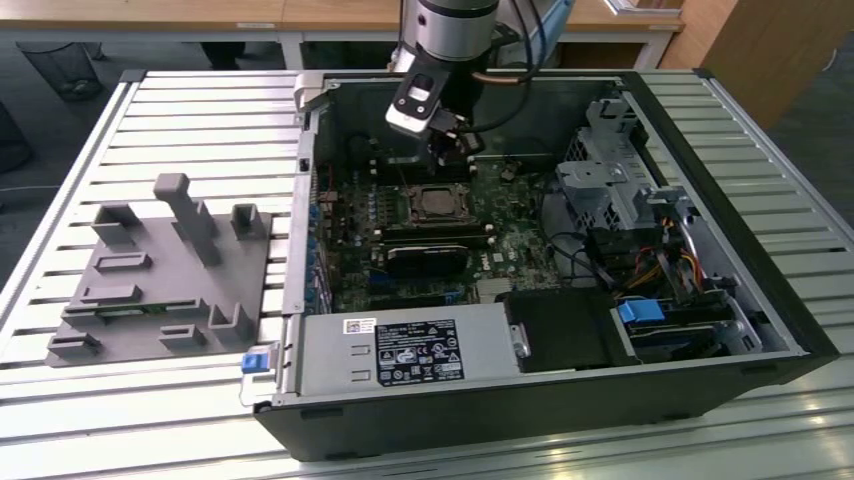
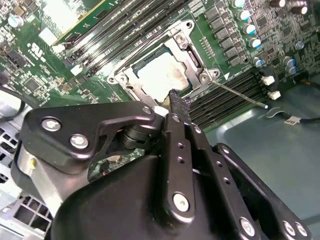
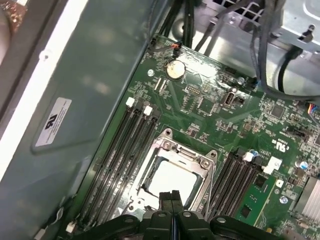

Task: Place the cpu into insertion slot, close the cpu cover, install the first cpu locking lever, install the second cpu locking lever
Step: 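Install the first cpu locking lever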

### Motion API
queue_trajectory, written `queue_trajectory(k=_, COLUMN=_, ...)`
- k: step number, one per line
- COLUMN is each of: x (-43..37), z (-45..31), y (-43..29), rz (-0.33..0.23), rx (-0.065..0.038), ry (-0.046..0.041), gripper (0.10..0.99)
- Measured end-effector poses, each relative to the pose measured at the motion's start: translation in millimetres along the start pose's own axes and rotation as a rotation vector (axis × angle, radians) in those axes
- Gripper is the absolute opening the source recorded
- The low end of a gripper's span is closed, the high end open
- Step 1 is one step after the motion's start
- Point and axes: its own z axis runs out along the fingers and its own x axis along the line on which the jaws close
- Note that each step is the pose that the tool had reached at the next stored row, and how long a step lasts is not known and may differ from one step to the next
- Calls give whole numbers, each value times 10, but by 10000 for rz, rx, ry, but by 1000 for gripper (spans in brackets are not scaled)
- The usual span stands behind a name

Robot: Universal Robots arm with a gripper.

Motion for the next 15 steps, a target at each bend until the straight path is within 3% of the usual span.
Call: queue_trajectory(k=15, x=-1, z=-1, y=-1, rz=-1415, rx=40, ry=27, gripper=122)
